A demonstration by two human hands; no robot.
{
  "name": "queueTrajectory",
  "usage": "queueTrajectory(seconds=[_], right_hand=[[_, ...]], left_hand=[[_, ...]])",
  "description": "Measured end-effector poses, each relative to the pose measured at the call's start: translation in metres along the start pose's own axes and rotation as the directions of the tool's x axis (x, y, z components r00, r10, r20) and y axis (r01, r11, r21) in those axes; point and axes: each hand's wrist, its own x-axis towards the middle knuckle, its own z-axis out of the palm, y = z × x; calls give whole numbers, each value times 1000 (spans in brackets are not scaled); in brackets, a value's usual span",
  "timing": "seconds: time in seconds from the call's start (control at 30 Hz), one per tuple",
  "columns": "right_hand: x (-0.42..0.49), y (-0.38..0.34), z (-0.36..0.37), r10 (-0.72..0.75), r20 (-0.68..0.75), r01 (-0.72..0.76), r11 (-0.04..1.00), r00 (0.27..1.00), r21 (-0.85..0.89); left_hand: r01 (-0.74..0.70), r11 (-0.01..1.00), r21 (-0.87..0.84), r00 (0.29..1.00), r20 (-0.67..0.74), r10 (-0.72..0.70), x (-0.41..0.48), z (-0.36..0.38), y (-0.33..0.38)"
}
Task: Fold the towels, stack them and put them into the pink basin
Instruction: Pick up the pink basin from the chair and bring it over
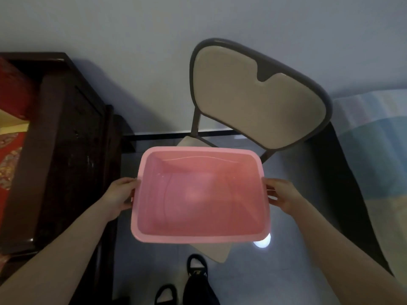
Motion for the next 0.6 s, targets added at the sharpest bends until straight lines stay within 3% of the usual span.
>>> queueTrajectory(seconds=[0.17, 0.27, 0.47, 0.6], right_hand=[[-43, -44, -16, -98, 165, 97, 995, 981, 11], [-79, -80, -13, -126, 266, 123, 992, 956, 30], [-168, -145, 27, -274, 410, 313, 949, 870, -29], [-236, -163, 88, -335, 514, 415, 909, 790, -45]], left_hand=[[-122, 987, -103, 988, 86, 130, -55, -36, 27], [-211, 966, -151, 974, 56, 221, -97, -66, 43], [-356, 886, -296, 934, -91, 345, -193, -140, 41], [-444, 818, -366, 895, -229, 384, -264, -203, 2]])
